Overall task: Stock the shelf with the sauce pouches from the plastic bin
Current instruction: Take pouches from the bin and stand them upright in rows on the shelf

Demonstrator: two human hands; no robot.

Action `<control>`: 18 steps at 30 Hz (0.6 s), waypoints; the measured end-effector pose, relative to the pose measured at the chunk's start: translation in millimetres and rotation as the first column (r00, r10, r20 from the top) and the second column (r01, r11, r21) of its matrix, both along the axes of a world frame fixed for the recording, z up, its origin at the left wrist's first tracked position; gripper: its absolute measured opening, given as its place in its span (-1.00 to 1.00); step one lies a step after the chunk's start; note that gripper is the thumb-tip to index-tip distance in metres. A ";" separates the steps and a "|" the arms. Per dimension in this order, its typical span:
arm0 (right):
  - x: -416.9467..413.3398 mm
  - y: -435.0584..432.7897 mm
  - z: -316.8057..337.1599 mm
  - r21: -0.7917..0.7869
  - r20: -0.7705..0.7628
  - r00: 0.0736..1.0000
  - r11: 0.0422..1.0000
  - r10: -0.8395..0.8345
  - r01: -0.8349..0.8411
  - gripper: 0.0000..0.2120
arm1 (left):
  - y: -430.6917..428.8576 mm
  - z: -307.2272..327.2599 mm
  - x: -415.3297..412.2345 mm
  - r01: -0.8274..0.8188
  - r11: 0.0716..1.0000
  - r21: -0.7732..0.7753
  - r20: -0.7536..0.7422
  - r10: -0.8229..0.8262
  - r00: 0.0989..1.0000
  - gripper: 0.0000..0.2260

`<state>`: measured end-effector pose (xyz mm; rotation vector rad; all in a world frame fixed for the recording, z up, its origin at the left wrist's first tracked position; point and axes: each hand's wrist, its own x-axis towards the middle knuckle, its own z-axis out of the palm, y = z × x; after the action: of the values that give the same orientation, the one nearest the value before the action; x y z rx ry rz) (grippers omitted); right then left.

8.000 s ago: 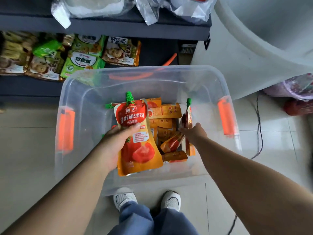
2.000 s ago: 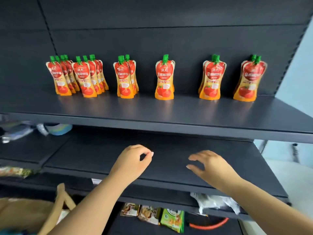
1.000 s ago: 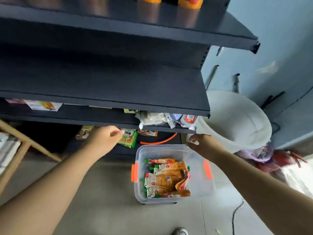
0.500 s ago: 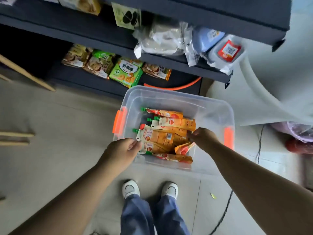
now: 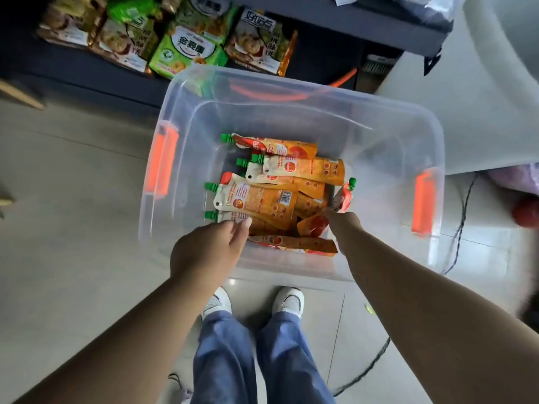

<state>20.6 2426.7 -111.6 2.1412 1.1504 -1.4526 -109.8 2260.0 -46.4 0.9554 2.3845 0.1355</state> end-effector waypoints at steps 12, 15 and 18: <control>14.3 7.2 -14.8 -0.025 -0.066 0.983 0.985 -0.174 0.173 -0.62 | 2.7 2.5 7.1 0.038 0.996 -0.079 -0.055 -0.042 0.998 -0.58; 12.2 6.2 -16.2 -0.083 -0.061 0.989 0.988 -0.136 0.131 -0.52 | 3.1 2.9 6.4 0.034 0.993 -0.114 -0.060 -0.041 0.997 -0.57; 11.7 5.8 -25.0 -0.112 -0.082 0.985 0.984 -0.151 0.141 -0.48 | 2.8 0.3 7.9 0.046 0.992 -0.114 -0.080 -0.055 0.995 -0.56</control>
<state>32.3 2432.5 -136.7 2.1452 0.9388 -1.6499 -101.9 2262.7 -46.1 0.9850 2.4123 -0.0578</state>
